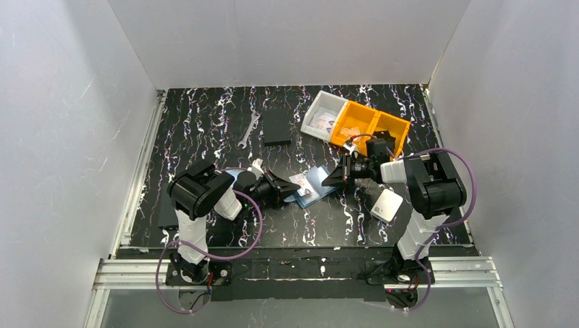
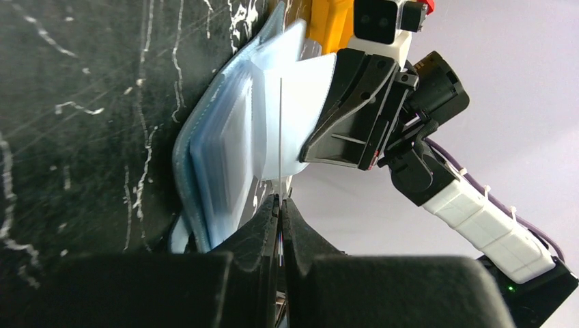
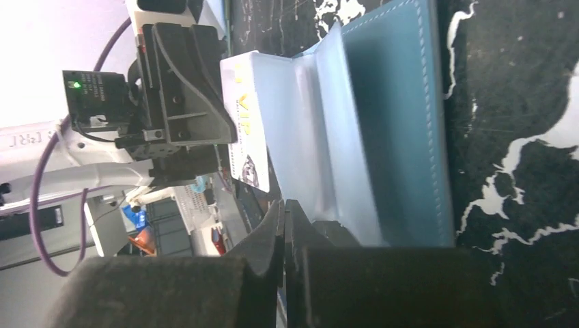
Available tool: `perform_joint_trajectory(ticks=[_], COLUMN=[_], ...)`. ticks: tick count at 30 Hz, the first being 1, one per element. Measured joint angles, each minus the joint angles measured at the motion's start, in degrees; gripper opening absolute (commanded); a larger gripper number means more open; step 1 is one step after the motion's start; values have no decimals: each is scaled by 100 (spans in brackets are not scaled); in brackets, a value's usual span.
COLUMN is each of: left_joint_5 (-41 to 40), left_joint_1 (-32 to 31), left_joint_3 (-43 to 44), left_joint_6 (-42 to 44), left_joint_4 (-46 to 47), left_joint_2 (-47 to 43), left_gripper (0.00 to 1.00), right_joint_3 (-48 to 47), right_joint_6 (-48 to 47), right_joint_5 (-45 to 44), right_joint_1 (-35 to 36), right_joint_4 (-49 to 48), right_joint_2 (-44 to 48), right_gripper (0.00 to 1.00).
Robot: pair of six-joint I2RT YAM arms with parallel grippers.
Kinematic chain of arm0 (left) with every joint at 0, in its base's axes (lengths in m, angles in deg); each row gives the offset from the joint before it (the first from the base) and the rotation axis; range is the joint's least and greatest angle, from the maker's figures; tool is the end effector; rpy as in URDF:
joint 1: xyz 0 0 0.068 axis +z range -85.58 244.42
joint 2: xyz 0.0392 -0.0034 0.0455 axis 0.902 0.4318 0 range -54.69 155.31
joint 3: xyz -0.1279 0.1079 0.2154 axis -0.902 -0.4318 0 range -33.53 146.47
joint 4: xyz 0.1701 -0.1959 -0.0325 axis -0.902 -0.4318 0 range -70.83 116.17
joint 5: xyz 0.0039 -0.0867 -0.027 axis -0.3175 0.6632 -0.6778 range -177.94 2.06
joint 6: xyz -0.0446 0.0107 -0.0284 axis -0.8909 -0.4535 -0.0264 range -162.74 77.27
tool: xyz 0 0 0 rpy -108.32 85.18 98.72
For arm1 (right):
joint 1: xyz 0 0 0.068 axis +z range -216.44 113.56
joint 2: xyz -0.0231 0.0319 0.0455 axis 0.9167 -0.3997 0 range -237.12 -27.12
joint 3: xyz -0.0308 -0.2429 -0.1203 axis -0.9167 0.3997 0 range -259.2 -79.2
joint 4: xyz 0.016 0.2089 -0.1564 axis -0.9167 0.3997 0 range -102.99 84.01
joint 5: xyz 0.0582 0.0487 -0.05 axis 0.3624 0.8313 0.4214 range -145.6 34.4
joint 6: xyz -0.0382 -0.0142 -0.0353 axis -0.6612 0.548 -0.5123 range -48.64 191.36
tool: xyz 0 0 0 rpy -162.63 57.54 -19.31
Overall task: Take the credit cards out of the card holder
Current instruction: Remove the credit card from the card holder, then place the credit card in the storage box.
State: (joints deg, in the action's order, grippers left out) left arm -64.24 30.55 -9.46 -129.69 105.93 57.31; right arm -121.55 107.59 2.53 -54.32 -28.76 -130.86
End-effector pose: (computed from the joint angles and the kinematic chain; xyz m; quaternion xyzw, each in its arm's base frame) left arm 0.2355 -0.1753 0.1003 -0.2102 0.7217 -0.6340 0.1815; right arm 0.3041 0.0962 0.1173 -0.0104 0.8298 0.5456 0.1170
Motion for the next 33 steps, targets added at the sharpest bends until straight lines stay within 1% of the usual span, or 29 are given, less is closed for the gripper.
perform_joint_trajectory(ticks=[4, 8, 11, 15, 19, 21, 25, 27, 29, 33], left_joint_5=[94, 151, 208, 264, 306, 352, 487, 568, 632, 728], left_joint_1=[107, 168, 184, 184, 184, 184, 184, 181, 179, 107], left_joint_3=[-175, -378, -496, -546, -581, -619, -680, -682, -682, -664], left_joint_6=[114, 243, 339, 479, 671, 800, 1058, 1207, 1375, 1915], left_joint_4=[83, 74, 72, 37, -66, -201, -492, -627, -813, -1484], left_joint_2=[-7, -101, -291, -730, -1202, -1443, -1897, -2094, -2319, -3012], left_gripper=[0, 0, 0, 0, 0, 0, 0, 0, 0, 0], right_joint_3=[-120, -192, -238, -350, -472, -509, -557, -612, -721, -1086], right_joint_6=[-466, -988, -1403, -1860, -2297, -2492, -2983, -3270, -3565, -4186], right_joint_5=[-190, -579, -946, -1338, -1700, -1847, -2122, -2114, -1921, -1093], right_joint_1=[-7, -7, -7, -7, -7, -7, -7, -7, -11, 9], right_joint_4=[487, 938, 1388, 1849, 2205, 2323, 2533, 2669, 2828, 3324], right_joint_2=[-9, 55, 195, 433, 833, 1075, 1644, 1875, 2006, 2068], right_gripper=[5, 18, 25, 26, 32, 37, 55, 61, 66, 77])
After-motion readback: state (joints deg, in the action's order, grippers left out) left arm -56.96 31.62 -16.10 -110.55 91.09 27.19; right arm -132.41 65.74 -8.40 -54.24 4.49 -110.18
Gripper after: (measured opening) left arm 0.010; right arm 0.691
